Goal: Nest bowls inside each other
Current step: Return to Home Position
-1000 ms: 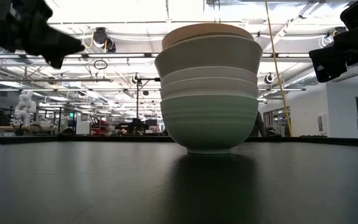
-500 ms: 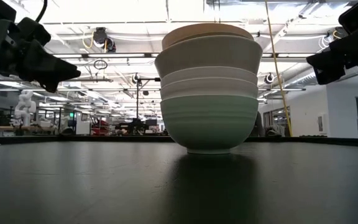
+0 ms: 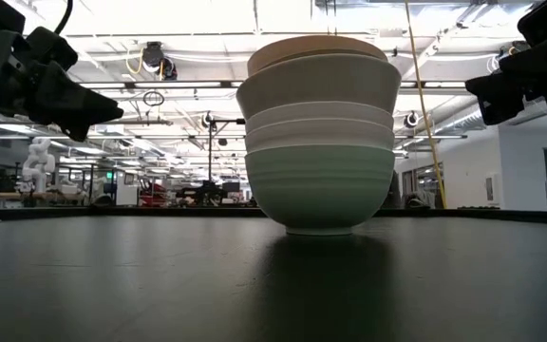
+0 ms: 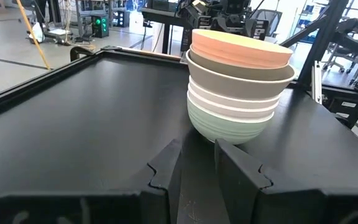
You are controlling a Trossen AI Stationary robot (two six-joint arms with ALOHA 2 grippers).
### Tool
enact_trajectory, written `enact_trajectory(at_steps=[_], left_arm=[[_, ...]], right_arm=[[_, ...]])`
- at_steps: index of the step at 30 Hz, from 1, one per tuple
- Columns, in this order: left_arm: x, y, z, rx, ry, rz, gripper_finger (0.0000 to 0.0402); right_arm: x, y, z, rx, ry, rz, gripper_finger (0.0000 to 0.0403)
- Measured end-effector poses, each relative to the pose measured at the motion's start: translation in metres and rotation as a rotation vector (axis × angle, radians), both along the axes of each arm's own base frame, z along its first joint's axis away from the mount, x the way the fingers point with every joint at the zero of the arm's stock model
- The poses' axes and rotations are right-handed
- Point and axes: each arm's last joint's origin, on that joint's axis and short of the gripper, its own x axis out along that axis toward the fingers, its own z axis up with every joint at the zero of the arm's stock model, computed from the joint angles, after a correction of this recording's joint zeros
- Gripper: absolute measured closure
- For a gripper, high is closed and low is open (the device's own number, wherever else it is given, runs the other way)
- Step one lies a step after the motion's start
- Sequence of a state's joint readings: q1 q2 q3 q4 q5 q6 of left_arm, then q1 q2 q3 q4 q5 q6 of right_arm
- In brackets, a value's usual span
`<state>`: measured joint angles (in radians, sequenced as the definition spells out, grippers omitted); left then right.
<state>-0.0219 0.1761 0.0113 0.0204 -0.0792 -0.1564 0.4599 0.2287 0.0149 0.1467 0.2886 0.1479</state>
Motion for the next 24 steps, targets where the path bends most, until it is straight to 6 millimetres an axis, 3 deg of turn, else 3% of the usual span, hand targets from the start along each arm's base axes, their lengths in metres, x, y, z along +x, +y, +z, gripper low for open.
enact_trajectory(at_steps=[14, 24], left_arm=[[0.000, -0.001, -0.001, 0.132, 0.014, -0.050, 0.0305], [0.000, 0.003, -0.001, 0.168, 0.021, -0.032, 0.0305]], right_arm=[[0.001, -0.006, 0.003, -0.086, -0.036, -0.163, 0.0213], [0.004, -0.018, 0.000, -0.119, -0.010, -0.274, 0.0246]])
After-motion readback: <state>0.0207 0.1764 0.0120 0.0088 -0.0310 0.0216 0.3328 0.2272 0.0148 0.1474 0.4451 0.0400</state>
